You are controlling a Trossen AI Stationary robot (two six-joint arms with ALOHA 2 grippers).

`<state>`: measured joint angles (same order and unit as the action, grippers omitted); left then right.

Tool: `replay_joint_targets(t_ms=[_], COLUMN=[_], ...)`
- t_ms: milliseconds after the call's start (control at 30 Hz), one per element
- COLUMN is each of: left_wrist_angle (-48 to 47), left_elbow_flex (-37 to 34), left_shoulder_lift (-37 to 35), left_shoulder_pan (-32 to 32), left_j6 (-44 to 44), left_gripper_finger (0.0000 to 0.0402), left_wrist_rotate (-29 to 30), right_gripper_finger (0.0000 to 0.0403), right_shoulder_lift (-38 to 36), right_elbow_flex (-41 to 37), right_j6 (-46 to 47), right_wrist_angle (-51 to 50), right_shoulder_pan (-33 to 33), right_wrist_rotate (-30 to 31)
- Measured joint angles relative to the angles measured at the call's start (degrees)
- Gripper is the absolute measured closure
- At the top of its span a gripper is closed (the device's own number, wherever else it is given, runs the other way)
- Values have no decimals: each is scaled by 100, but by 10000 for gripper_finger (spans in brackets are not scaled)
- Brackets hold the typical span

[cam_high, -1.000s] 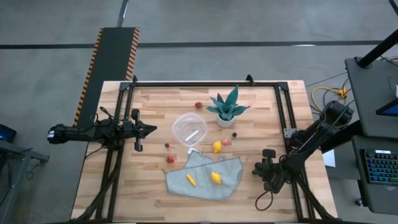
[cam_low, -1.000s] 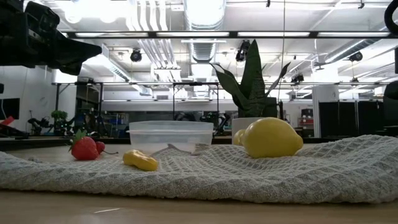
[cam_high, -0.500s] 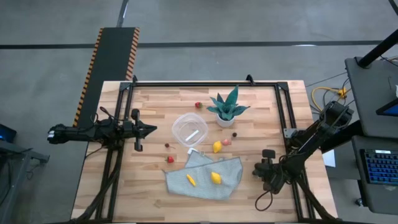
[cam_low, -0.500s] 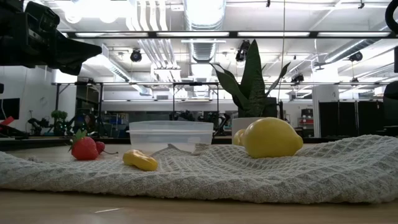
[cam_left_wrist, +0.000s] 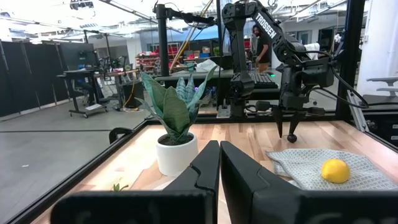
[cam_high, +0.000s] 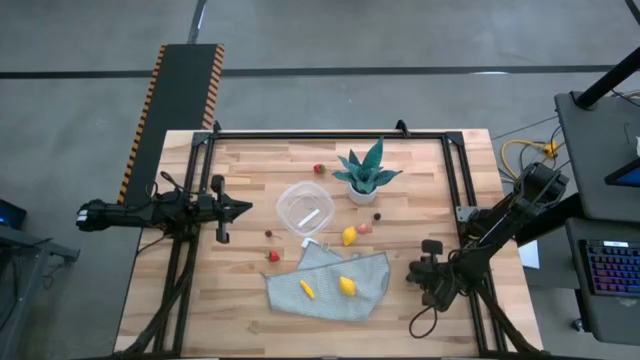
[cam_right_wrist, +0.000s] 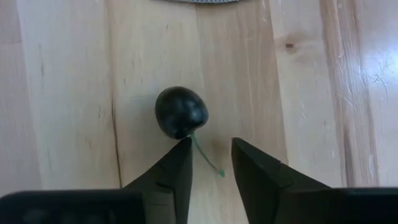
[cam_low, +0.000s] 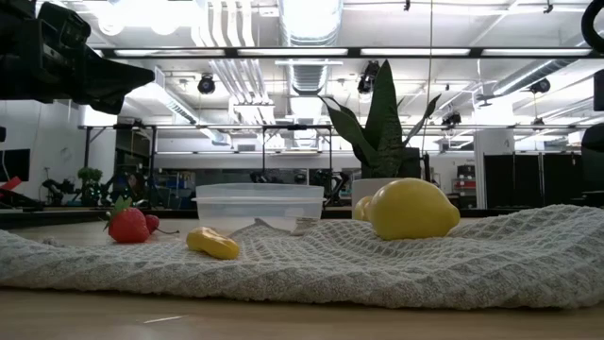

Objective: Pick and placing Produce into tupperware
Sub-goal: Put the black cherry into the container

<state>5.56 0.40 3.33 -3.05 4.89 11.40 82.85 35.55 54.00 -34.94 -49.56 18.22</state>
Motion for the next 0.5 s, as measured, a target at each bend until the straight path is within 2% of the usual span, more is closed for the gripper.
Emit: replay_joint_targets(t_ms=[500], left_wrist_angle=[0], left_elbow_flex=[0], left_shoulder_lift=[0], left_shoulder_pan=[2], left_j6=[0], left_gripper_finger=[402], left_wrist_rotate=[0], right_gripper_finger=[386], right_shoulder_lift=[0], right_elbow_flex=[0], right_j6=[0], right_wrist_angle=[7], right_shoulder_pan=[-2], right_wrist_rotate=[-19])
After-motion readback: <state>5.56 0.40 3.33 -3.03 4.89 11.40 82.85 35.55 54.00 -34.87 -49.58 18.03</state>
